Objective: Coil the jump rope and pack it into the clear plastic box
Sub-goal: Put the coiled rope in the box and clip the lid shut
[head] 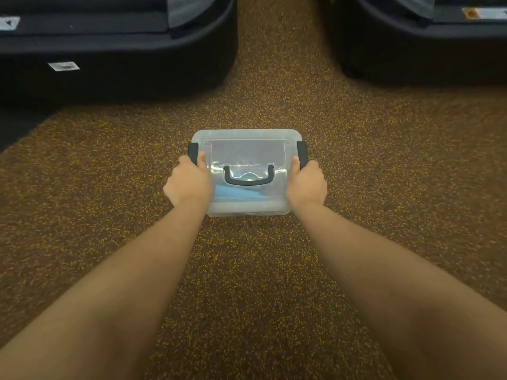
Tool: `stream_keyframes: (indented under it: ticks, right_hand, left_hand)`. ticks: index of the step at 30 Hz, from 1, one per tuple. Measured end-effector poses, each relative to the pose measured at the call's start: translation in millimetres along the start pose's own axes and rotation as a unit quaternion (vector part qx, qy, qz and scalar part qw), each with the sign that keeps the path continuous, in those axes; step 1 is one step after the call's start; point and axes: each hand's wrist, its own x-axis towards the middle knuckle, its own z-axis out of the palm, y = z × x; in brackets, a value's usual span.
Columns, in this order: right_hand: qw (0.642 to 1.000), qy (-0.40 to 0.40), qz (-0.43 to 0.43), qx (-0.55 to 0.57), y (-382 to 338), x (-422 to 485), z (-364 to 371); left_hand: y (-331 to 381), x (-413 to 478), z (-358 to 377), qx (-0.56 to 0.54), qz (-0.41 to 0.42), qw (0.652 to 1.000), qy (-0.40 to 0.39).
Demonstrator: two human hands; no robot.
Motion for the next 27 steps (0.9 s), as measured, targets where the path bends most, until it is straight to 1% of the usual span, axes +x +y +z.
stream_keyframes:
  ticks: [13, 18, 22, 27]
  right_hand:
    - [0.999, -0.004, -0.021, -0.027, -0.9, 2.5, -0.1]
    - [0.999, -0.006, -0.02, -0.04, -0.9, 4.4, 0.4]
    - [0.999, -0.004, -0.015, -0.042, -2.3, 5.1, 2.0]
    - [0.998, -0.012, -0.016, -0.059, -4.1, 3.4, -0.1]
  left_hand:
    - [-2.3, -5.5, 1.5, 0.003, -0.026, 1.0, 0.004]
    - [-1.4, -4.8, 1.6, 0.007, -0.024, 1.0, 0.001]
    - [-1.8, -1.8, 0.6, -0.01, -0.019, 1.0, -0.021]
    - [-3.1, 3.1, -5.5, -0.036, -0.008, 0.996, -0.085]
